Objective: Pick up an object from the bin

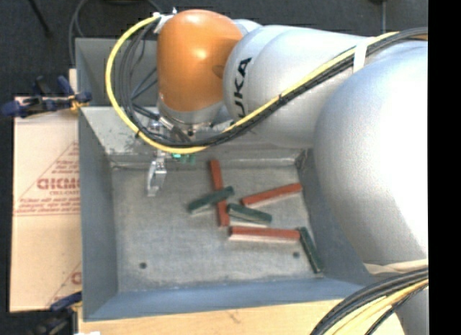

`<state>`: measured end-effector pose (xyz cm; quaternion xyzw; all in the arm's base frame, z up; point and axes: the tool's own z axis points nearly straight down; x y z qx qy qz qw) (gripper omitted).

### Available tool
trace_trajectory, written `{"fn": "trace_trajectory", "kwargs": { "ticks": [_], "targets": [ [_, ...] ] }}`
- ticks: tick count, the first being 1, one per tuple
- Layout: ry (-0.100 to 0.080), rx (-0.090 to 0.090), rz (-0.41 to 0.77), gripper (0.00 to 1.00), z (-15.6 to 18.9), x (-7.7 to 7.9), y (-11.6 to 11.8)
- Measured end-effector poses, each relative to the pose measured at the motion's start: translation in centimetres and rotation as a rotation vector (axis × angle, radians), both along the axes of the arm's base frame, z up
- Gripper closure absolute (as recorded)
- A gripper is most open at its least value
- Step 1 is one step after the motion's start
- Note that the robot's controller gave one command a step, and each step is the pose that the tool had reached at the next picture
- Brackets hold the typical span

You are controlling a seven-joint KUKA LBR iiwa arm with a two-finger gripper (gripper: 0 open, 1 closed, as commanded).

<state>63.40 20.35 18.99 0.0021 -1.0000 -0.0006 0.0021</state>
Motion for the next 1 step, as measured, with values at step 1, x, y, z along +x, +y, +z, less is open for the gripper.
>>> {"fn": "trace_trajectory", "kwargs": {
  "ticks": [1],
  "targets": [
    [-0.008, 0.002, -0.004, 0.0, 0.56, 0.18, -0.1]
  ]
}}
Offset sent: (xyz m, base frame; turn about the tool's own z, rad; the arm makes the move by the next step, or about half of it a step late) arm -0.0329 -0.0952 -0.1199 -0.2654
